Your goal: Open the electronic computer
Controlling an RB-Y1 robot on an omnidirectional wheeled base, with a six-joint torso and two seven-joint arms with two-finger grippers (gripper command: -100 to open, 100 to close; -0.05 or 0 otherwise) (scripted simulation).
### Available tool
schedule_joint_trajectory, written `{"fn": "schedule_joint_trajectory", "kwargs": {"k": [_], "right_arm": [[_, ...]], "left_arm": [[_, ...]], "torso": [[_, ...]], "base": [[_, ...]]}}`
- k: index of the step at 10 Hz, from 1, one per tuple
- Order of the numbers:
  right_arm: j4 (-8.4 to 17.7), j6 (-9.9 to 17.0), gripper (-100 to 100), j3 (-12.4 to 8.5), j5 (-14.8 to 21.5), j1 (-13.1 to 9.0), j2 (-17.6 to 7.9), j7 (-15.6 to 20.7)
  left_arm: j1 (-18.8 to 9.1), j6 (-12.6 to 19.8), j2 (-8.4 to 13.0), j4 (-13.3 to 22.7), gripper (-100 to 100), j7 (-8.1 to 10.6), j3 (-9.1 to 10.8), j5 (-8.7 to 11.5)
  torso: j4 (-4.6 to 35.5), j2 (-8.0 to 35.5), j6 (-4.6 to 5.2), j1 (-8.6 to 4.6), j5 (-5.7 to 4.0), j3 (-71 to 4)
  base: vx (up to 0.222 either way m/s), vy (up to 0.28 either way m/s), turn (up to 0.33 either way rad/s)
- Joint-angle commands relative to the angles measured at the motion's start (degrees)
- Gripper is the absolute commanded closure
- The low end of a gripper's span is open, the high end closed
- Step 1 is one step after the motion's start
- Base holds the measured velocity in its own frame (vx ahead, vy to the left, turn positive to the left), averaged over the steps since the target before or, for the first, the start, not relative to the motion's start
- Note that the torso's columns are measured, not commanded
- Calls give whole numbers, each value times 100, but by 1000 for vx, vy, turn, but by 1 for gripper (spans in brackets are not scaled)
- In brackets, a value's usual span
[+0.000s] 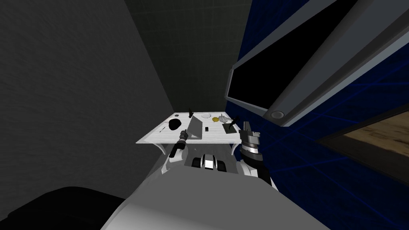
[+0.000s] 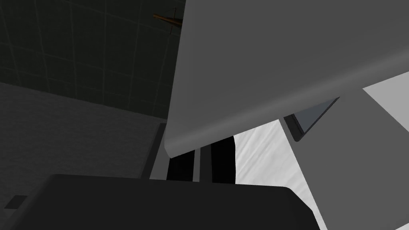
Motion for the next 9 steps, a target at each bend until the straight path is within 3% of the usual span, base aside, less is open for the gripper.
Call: {"fn": "schedule_joint_trajectory", "kwargs": {"k": [1, 3, 4, 6, 7, 9], "right_arm": [[0, 0, 0, 0, 0, 0, 0, 0], [0, 0, 0, 0, 0, 0, 0, 0], [0, 0, 0, 0, 0, -1, 0, 0], [0, 0, 0, 0, 0, 0, 0, 0], [0, 0, 0, 0, 0, 0, 0, 0], [0, 0, 0, 1, 0, 0, 1, 0]], "left_arm": [[-84, -41, -69, 165, 100, 71, -15, 58], [-175, -420, -80, 594, 100, 335, -147, 286], [-175, -430, -80, 645, 100, 335, -147, 286], [-258, -780, -84, 1009, 100, 584, -278, 508], [-148, -521, -72, 713, -100, 494, -221, 463], [-28, -289, -63, 380, -100, 485, -194, 501]], "torso": [[0, 2, 6, 10, 4, 3], [6, 6, 1, 9, 0, 5], [8, 6, -2, 24, 3, 4], [9, 7, -9, 21, -1, 4], [13, 9, -9, 24, -2, 5], [12, 17, -14, -4, -9, 9]], "base": [[-10, 50, -2], [-20, 67, -39], [-7, 71, -30], [-1, 73, -33], [9, 34, -9], [23, -26, 21]]}}
